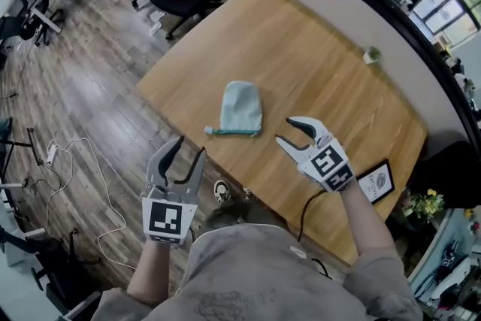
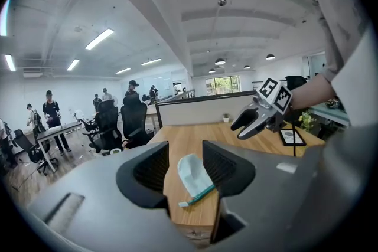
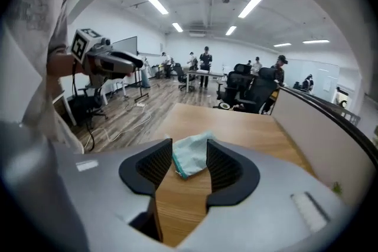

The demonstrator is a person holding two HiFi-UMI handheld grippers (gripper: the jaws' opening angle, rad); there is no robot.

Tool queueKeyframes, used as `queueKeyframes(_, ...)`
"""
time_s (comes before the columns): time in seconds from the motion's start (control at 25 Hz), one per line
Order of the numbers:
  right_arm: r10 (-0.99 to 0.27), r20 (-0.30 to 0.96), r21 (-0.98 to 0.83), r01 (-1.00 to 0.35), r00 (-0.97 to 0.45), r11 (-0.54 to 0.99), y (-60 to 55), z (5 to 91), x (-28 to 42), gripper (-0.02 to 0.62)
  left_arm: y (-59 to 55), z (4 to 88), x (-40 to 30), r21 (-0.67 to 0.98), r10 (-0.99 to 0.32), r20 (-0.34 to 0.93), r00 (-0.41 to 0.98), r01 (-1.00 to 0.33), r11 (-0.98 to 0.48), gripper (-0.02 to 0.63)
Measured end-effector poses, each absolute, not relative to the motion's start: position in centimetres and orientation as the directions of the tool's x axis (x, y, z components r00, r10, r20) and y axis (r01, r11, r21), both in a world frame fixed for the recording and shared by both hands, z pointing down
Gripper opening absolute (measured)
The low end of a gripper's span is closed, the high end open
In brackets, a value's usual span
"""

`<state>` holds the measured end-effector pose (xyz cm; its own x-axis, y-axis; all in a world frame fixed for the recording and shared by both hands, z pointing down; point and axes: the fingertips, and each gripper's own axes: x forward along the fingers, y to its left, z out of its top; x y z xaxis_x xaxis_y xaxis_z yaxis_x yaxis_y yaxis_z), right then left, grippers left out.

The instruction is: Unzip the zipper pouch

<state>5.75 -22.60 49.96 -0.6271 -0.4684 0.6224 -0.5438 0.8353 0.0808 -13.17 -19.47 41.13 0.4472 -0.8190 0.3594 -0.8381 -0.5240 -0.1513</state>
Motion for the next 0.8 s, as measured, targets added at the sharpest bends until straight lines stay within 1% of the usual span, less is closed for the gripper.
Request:
queueKeyframes(0.12, -0.357, 0.703, 0.102, -0.41, -0.615, 0.906, -23.2, 53.4, 4.2, 0.167, -20.2, 43.3, -13.1, -0.145, -0.8, 0.391, 0.454, -0.828, -0.541, 0.179)
queueKeyframes(0.2, -0.314, 0.742, 0.136, -0.326, -0.593, 0.936, -23.6, 55.4, 3.7, 0.167, -20.5, 44.7, -13.2, -0.145, -0.788, 0.414, 0.456, -0.822, -0.551, 0.178)
queueKeyframes(0.32, -0.282, 0.775, 0.198, -0.206, -0.565, 0.958, -24.1, 57.8, 3.2, 0.167, -20.6, 46.5, -13.2, -0.122, -0.77, 0.44, 0.463, -0.818, -0.562, 0.178)
queueKeyframes(0.48, -0.243, 0.813, 0.23, -0.091, -0.53, 0.969, -24.7, 61.0, 2.6, 0.167, -20.9, 48.9, -13.6, -0.1, -0.75, 0.482, 0.452, -0.822, -0.56, 0.178)
queueKeyframes(0.8, -0.205, 0.887, 0.295, 0.168, -0.414, 0.94, -25.7, 67.0, 3.1, 0.167, -20.8, 52.8, -13.8, -0.092, -0.726, 0.545, 0.419, -0.831, -0.548, 0.178)
